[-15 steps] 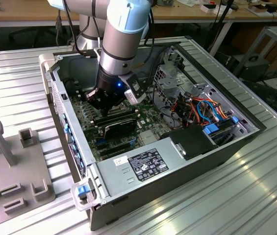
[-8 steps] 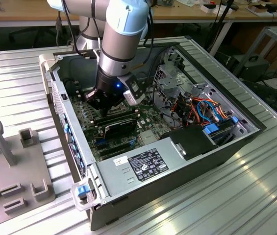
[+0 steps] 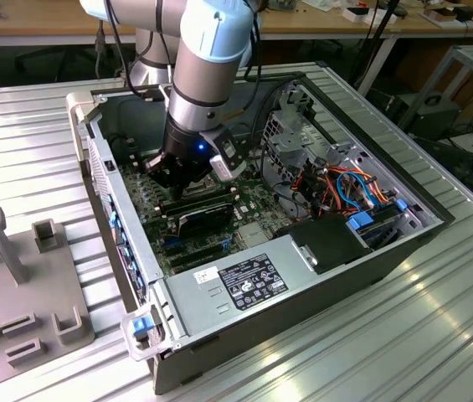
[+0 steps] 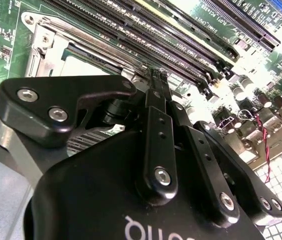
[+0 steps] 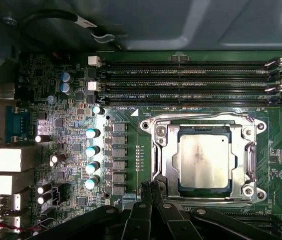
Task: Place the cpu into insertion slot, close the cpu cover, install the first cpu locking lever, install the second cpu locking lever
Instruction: 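Install the second cpu locking lever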
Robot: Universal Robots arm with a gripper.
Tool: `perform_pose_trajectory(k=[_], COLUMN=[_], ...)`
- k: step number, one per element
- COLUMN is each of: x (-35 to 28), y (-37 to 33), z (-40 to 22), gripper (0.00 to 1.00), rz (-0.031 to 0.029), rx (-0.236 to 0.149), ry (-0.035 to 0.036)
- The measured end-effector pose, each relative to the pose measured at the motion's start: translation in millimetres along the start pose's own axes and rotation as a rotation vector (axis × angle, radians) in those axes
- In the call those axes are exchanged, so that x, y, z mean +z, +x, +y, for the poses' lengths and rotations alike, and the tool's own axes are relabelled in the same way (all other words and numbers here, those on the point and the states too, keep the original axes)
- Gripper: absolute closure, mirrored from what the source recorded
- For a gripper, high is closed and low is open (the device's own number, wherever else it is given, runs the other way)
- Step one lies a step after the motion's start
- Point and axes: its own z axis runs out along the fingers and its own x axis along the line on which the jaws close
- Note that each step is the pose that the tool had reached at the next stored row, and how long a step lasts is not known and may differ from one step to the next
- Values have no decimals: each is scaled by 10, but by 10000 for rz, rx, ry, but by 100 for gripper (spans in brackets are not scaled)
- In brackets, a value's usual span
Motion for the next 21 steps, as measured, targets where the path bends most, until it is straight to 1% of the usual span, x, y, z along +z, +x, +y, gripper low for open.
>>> perform_pose_trajectory(k=[4,7,12,16,17,18,19,20,21], x=[20,21,27,30,24,2,-26,-73,-98], y=[0,2,1,1,-1,1,0,1,4], z=[-4,-9,-6,-8,-2,-3,5,8,8], gripper=[89,89,89,89,89,89,89,89,89], rz=[6,10,11,11,21,15,-14,-19,-14], rx=[-3,-6,-6,-8,-6,-7,-12,-14,-14], ry=[-22,-62,-79,-106,-92,-102,-147,-138,-135])
